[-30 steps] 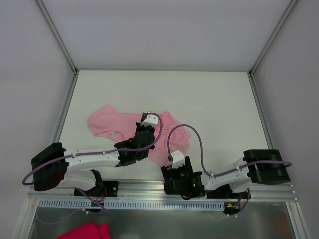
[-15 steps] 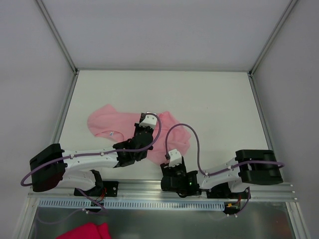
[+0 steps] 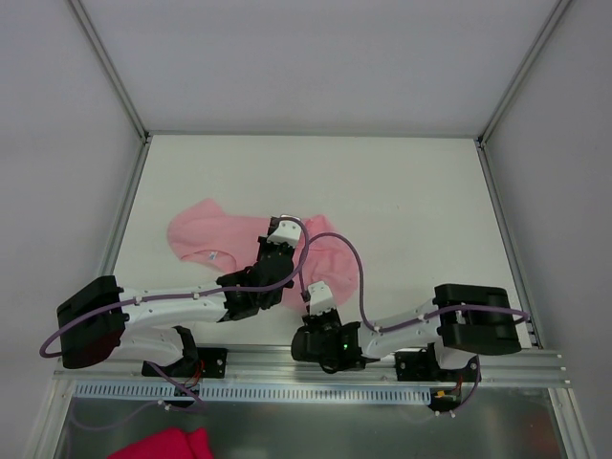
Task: Fold and stack the t-shirts
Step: Flatten out the tshirt
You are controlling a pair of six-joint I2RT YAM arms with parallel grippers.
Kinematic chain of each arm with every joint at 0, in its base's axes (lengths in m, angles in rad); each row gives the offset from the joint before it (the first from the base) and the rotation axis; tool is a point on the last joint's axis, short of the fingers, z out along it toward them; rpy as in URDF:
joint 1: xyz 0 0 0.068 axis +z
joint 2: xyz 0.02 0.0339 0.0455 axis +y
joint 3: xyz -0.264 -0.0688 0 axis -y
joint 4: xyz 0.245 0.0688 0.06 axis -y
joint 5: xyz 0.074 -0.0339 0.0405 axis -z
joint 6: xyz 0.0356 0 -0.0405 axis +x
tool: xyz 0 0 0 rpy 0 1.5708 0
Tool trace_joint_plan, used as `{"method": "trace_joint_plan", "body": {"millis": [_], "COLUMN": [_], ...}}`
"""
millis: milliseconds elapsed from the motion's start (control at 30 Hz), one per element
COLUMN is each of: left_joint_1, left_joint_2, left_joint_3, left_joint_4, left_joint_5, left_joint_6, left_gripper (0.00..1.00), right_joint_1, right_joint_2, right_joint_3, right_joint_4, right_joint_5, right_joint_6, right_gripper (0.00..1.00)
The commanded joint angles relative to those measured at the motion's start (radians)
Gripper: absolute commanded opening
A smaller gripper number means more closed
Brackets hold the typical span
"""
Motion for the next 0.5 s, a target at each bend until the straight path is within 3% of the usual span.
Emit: {"method": "trace_joint_plan", "body": {"millis": [0,167,300,467], "left_joint_1": [0.008,0.006,0.008,0.037], "left_joint_2": [-0.032,-0.040,-0.048,-0.078], "left_joint_3": [-0.011,-0.010,-0.008,0.067], "left_joint_4": [0.036,0.041,0.091,0.131], "left_joint_5": [-0.029,-0.065,-0.096,-0.047], "left_joint_6": [-0.023,-0.015,0.035,0.102], "left_gripper": [0.00,0.00,0.00,0.00], "right_joint_1": [-0.043,-0.120,-0.163,-0.230], "right_joint_2": [0.005,-0.090,-0.222,-0.246], "right_joint_3": [0.111,0.190,0.167,0.208], "right_joint_4": [-0.253,-0.596,-0.639,-0.677], "right_joint_5": [0.157,0.316,0.356,0.370], "right_joint_6": [0.029,0.198,0.195,0.143], "right_gripper": [0.01,0.01,0.01,0.01]}}
